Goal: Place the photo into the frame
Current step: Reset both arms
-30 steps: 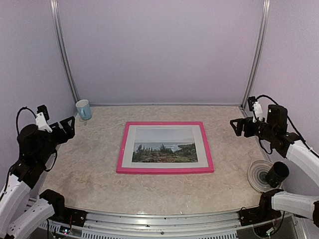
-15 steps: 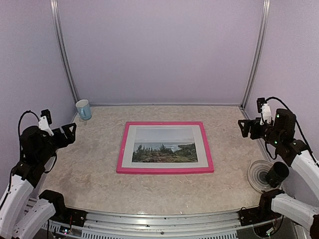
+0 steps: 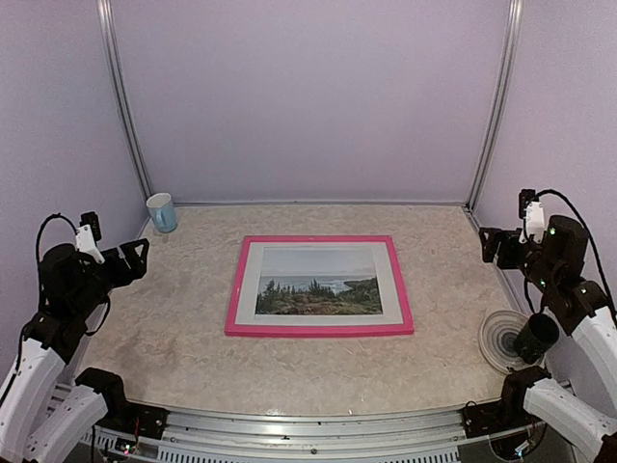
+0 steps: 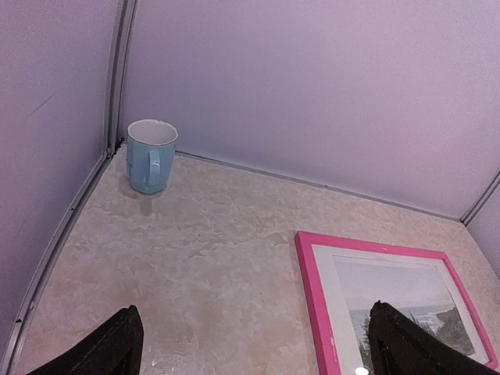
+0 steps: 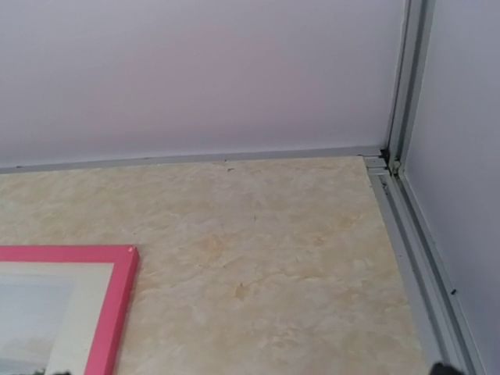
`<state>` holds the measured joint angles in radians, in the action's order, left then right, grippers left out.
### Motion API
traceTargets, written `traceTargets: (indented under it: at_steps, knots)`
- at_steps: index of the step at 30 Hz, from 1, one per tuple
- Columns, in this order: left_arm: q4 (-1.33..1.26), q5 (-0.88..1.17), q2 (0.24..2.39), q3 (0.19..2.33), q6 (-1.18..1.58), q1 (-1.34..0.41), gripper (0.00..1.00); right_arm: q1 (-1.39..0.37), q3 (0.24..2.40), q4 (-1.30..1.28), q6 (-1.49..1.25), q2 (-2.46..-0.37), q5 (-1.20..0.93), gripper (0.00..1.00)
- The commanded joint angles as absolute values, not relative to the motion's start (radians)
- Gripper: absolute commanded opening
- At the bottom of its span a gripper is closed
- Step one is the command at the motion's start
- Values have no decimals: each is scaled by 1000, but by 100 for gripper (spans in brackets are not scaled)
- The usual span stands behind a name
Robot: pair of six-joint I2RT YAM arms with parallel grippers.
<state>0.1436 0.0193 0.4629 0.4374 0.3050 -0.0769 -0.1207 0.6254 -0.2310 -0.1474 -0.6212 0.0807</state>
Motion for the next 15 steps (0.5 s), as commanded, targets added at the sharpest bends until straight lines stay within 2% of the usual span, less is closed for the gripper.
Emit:
traceTargets:
  at_steps: [1, 15]
  knots:
    - [132, 29, 464, 436, 286, -69, 99, -107, 645, -242, -113, -601, 35, 99]
    - [127, 33, 469, 433, 288, -69, 99, -107, 657, -232, -122, -607, 54, 99]
